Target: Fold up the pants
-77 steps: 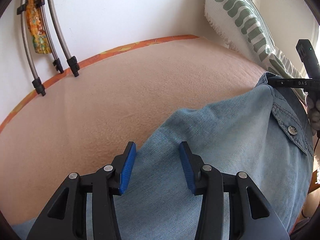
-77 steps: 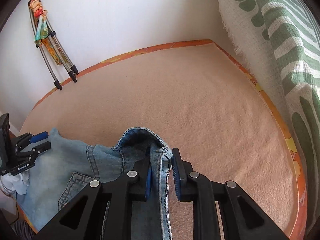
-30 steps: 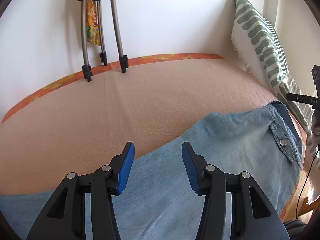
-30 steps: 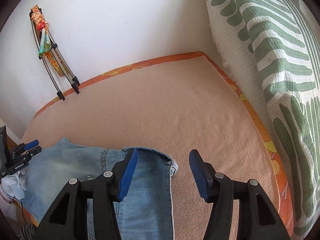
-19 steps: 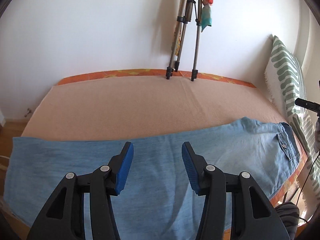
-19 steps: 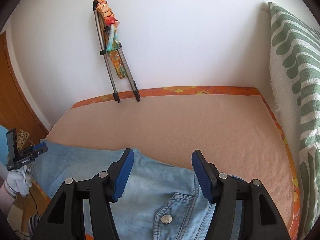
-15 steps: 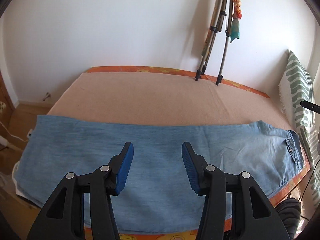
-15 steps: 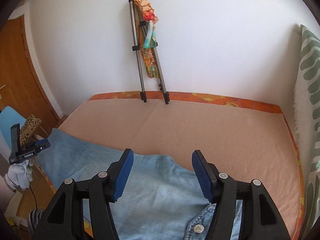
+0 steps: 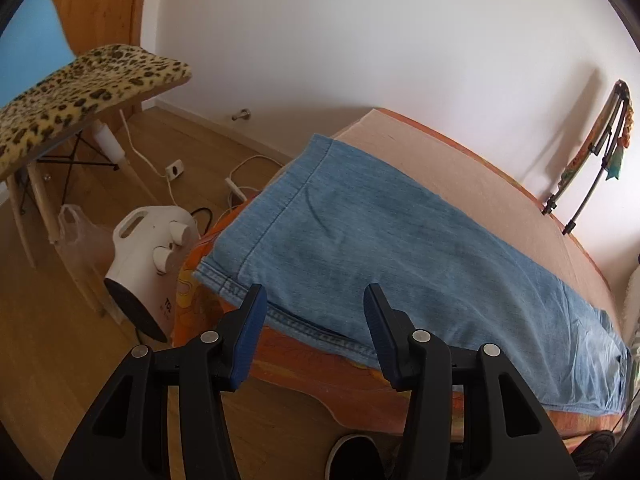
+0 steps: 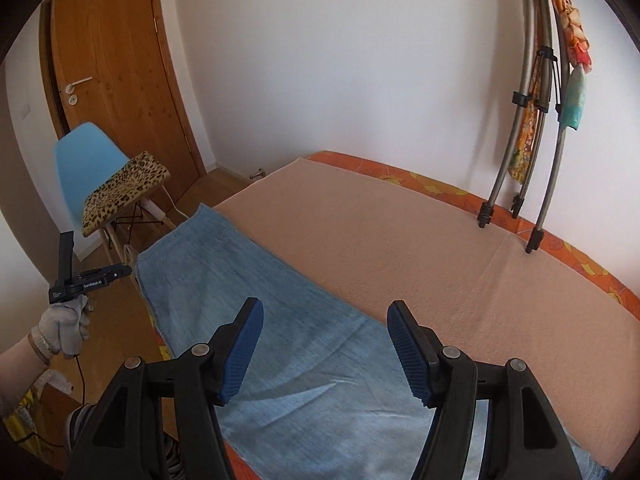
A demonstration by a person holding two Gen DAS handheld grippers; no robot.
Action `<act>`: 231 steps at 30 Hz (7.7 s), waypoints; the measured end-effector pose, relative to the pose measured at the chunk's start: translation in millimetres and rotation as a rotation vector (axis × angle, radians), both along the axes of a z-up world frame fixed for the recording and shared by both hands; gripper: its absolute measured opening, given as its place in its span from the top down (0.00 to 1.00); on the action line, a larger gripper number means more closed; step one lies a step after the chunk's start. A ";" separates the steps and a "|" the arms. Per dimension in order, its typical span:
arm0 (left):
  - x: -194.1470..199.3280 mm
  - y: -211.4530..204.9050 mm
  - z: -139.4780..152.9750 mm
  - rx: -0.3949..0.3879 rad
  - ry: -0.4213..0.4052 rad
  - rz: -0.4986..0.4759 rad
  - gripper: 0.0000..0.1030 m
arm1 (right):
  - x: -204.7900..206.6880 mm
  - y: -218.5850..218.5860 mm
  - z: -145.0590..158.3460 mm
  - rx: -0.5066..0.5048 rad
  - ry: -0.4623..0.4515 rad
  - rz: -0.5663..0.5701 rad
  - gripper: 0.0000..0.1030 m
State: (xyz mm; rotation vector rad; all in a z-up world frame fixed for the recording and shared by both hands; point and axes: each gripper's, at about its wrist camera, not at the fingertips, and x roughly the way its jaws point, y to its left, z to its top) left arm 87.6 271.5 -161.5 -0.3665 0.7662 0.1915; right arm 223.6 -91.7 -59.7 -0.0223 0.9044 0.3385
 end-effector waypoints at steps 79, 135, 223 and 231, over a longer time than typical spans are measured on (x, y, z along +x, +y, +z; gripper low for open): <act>12.3 102.6 -83.8 -0.586 -0.039 0.256 0.49 | 19.4 301.9 -156.8 -0.103 0.243 0.598 0.68; 28.7 -49.2 15.8 -0.101 -0.249 -0.329 0.90 | 239.6 304.6 -129.8 0.027 0.466 0.149 0.97; -30.2 -540.9 69.2 -0.205 -0.186 -1.384 0.90 | -82.7 -304.1 -22.7 0.041 0.319 -0.596 0.97; -41.2 -592.5 61.0 -0.208 -0.155 -1.471 0.90 | -119.1 -350.7 -30.2 0.042 0.334 -0.670 0.97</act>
